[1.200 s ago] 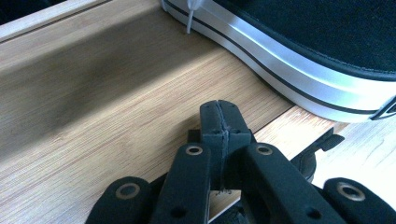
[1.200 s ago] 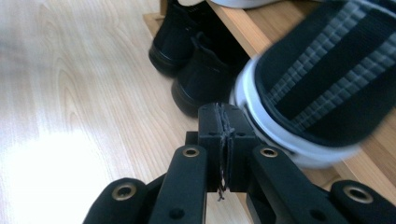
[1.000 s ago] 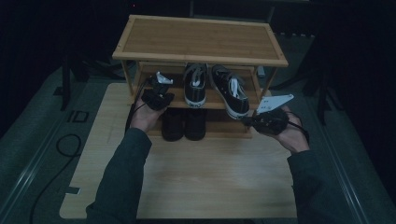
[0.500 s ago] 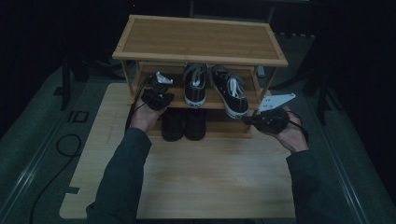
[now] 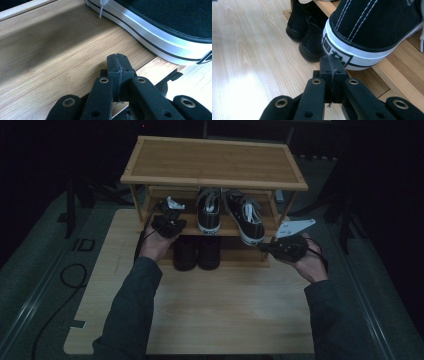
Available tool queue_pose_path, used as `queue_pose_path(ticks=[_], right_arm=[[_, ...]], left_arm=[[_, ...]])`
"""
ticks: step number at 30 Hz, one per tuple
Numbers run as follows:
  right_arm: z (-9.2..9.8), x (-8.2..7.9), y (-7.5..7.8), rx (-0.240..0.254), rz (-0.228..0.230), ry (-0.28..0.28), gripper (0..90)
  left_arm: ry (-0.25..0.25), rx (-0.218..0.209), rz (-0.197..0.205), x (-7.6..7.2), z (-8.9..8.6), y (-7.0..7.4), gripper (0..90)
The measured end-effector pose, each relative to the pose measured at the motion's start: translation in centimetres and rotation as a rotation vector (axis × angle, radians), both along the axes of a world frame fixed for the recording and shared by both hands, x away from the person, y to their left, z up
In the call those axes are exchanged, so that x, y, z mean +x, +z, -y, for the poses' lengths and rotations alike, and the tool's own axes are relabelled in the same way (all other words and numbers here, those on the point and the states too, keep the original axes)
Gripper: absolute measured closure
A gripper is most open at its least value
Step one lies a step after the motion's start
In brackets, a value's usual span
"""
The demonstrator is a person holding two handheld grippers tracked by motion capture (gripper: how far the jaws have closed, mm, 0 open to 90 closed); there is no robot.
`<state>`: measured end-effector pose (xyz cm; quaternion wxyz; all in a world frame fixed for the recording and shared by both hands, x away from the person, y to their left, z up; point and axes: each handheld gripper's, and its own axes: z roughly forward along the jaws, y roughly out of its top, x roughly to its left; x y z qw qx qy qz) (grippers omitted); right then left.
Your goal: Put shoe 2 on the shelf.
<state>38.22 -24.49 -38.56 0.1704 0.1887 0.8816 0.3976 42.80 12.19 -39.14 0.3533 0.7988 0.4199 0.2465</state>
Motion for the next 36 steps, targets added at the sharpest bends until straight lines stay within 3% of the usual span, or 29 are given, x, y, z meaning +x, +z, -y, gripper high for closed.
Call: queue_pose_path(ticks=[6,7,17,25,36], right_arm=[[0.0,0.0,0.0,0.012,0.004,-0.001,90.0],[-0.1,0.0,0.0,0.008,0.004,0.003,90.0],[-0.3,0.0,-0.3,0.005,-0.001,0.004,90.0],[-0.2,0.0,-0.5,0.012,0.001,0.005,90.0],[-0.1,0.0,-0.6,0.015,0.003,0.008,89.8]], left_arm=[[-0.002,-0.001,-0.008,0.1,0.0,0.1,90.0],[-0.009,0.016,-0.009,0.1,0.0,0.2,90.0],[-0.017,0.044,-0.005,0.2,1.4,0.3,90.0],[-0.037,0.027,-0.006,0.4,2.7,0.3,90.0],[-0.054,0.004,-0.003,0.6,2.7,0.1,90.0]])
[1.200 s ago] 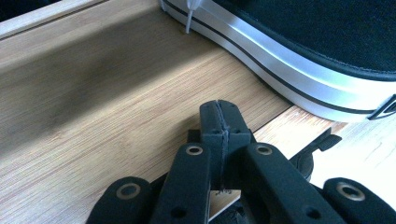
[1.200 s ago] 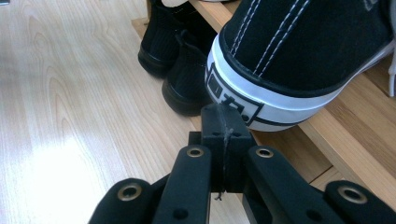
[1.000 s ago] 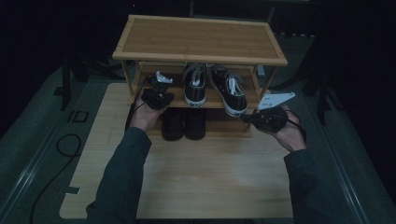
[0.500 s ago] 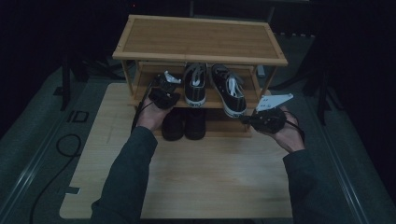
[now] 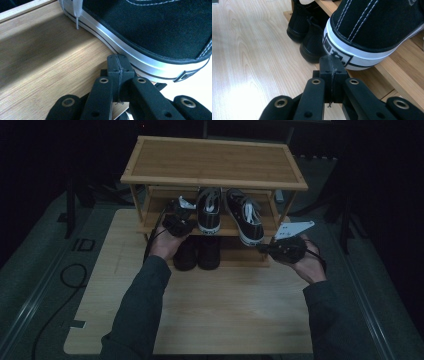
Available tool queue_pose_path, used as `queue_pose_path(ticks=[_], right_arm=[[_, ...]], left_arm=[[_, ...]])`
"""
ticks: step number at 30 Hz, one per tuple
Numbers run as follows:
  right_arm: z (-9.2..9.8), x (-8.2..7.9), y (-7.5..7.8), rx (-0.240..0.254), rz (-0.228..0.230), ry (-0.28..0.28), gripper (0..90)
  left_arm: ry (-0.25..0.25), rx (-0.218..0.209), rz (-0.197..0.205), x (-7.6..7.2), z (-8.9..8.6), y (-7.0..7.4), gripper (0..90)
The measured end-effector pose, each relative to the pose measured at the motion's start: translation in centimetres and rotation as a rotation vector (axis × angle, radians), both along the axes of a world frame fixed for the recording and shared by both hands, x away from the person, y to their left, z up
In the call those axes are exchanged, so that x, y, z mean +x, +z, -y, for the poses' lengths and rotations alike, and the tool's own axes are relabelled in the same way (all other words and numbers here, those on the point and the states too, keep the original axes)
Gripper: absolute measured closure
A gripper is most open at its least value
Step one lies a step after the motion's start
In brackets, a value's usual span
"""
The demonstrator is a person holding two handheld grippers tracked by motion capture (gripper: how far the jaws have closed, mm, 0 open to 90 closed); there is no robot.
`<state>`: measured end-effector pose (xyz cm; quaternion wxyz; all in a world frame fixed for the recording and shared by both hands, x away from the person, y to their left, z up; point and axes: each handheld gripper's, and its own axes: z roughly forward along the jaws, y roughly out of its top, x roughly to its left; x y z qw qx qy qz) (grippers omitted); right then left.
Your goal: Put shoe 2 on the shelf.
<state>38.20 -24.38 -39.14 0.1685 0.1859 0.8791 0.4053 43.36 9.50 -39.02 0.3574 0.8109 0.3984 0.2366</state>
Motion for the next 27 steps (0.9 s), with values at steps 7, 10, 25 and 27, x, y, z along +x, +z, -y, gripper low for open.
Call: queue_pose_path(ticks=[7,10,25,27], right_arm=[[0.0,0.0,0.0,0.009,0.002,-0.001,90.0],[-0.2,0.0,0.0,0.008,0.000,0.003,90.0],[-1.4,0.5,-0.3,0.010,0.016,0.000,90.0],[-1.5,0.5,-0.2,0.017,0.018,-0.002,90.0]], left_arm=[[-0.007,-0.026,-0.017,0.1,-0.2,0.0,90.0],[-0.014,-0.035,-0.029,0.1,-0.3,0.0,90.0],[-0.017,-0.045,-0.026,0.1,-0.4,-0.1,90.0],[-0.016,-0.045,-0.024,0.1,-0.4,-0.1,90.0]])
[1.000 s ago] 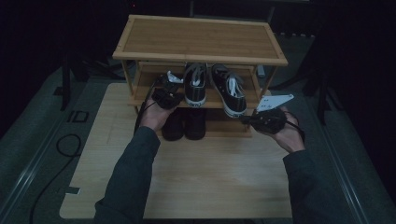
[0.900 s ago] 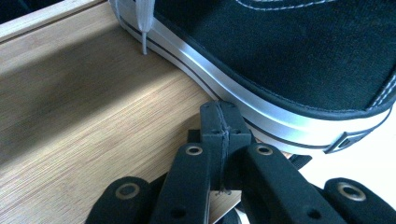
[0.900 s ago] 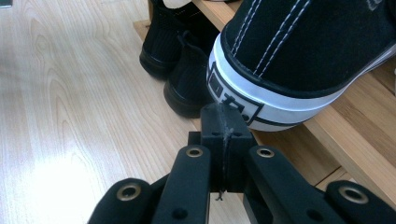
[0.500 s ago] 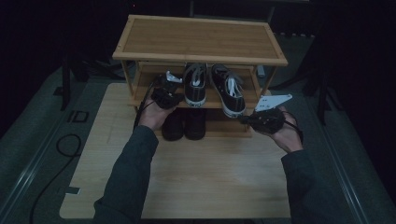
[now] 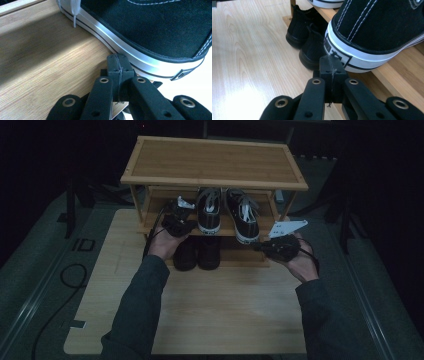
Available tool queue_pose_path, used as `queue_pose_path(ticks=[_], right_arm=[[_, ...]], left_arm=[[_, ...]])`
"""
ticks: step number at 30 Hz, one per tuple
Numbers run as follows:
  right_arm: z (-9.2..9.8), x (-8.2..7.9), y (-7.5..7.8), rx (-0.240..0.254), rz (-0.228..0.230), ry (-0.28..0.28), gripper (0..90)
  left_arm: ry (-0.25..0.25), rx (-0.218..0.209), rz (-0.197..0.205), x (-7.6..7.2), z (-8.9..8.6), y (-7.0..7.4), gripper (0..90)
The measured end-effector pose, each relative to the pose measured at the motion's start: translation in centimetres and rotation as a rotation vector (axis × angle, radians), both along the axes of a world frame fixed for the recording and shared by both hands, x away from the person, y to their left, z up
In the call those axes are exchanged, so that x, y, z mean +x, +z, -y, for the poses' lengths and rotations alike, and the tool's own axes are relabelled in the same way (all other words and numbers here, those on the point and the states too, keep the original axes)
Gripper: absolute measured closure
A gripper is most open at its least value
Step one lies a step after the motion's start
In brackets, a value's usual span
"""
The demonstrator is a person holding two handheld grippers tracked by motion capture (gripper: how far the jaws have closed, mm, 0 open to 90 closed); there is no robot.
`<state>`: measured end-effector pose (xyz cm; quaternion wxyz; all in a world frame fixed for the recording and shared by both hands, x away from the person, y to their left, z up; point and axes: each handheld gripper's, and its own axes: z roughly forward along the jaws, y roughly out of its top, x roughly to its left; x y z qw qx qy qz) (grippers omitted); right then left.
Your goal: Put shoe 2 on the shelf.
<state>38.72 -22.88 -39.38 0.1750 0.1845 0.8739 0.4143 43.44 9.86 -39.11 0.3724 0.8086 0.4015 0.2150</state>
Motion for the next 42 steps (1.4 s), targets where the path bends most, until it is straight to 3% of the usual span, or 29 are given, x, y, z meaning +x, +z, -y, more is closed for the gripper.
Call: queue_pose_path(ticks=[6,9,27,42], right_arm=[[-0.5,-0.1,0.5,0.019,0.026,-0.004,90.0],[-0.8,0.2,0.6,0.008,0.046,-0.038,90.0],[-2.7,0.6,1.0,0.029,0.062,-0.023,90.0],[-3.2,0.5,0.1,-0.008,0.072,-0.036,90.0]], left_arm=[[-0.001,-0.007,0.000,0.0,-0.1,0.0,90.0],[-0.001,-0.007,0.001,0.0,-0.1,0.0,90.0],[-0.004,-0.008,0.001,0.0,-0.1,0.0,90.0],[-0.002,-0.007,0.000,0.1,-0.1,0.0,90.0]])
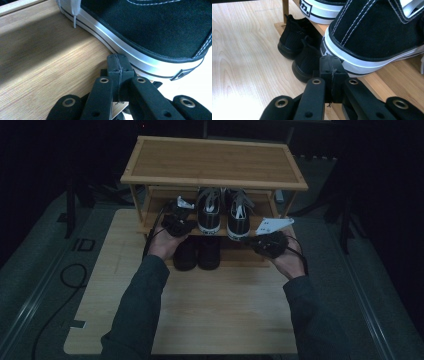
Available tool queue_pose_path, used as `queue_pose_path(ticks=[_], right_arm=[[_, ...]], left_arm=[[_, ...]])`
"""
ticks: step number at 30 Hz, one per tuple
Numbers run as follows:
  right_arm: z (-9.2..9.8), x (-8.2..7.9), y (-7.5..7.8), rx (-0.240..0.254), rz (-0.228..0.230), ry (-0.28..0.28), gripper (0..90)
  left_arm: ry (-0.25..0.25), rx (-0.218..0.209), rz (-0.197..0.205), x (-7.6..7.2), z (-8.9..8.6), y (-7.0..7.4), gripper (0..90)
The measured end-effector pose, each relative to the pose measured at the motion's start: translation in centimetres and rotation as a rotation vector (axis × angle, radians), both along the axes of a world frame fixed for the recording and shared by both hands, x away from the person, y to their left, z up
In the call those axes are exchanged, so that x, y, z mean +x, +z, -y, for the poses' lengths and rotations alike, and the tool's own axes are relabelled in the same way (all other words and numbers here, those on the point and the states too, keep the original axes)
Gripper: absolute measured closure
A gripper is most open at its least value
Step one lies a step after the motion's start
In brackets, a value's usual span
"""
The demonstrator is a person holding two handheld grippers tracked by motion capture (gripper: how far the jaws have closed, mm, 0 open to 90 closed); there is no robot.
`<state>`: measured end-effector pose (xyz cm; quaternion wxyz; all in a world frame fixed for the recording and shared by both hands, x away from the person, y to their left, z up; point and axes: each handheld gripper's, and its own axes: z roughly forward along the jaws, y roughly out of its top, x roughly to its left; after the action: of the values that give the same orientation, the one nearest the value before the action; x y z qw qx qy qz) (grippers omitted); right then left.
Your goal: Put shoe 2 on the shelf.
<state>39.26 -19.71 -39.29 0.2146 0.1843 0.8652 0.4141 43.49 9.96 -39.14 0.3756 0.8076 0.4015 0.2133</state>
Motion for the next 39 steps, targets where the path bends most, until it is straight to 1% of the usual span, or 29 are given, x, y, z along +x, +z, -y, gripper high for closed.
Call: queue_pose_path(ticks=[6,10,13,14,15,19,22,24,32,39], right_arm=[[0.0,-0.1,0.2,0.010,0.015,-0.011,90.0],[-0.1,-0.2,0.3,0.006,0.027,-0.022,90.0],[-0.4,-0.2,-0.1,-0.012,0.023,-0.018,90.0],[-0.5,-0.2,-0.2,-0.008,0.031,-0.021,90.0],[-0.5,-0.2,-0.2,0.002,0.025,-0.021,90.0],[-0.9,-0.1,-0.2,-0.005,0.030,-0.023,90.0],[-0.8,0.0,-0.1,-0.001,0.031,-0.030,90.0],[-0.5,0.1,0.2,0.011,0.034,-0.040,90.0],[-1.3,0.1,0.0,-0.014,0.043,-0.040,90.0],[-1.7,0.3,-0.1,-0.010,0.051,-0.052,90.0]], left_arm=[[0.001,0.001,0.001,0.0,0.0,0.0,90.0],[0.001,0.002,0.001,0.0,0.0,0.0,90.0],[0.000,0.004,0.001,0.0,0.1,0.0,90.0],[0.001,0.003,0.001,0.0,0.0,0.0,90.0],[0.000,0.003,0.002,0.0,0.1,0.0,90.0],[0.001,0.003,0.002,0.0,0.1,0.0,90.0],[0.001,0.004,0.003,0.0,0.1,0.0,90.0],[0.001,0.005,0.003,-0.1,0.1,0.0,90.0],[0.002,0.007,0.004,-0.1,0.1,0.0,90.0],[0.002,0.004,0.006,-0.1,0.1,0.0,90.0]])
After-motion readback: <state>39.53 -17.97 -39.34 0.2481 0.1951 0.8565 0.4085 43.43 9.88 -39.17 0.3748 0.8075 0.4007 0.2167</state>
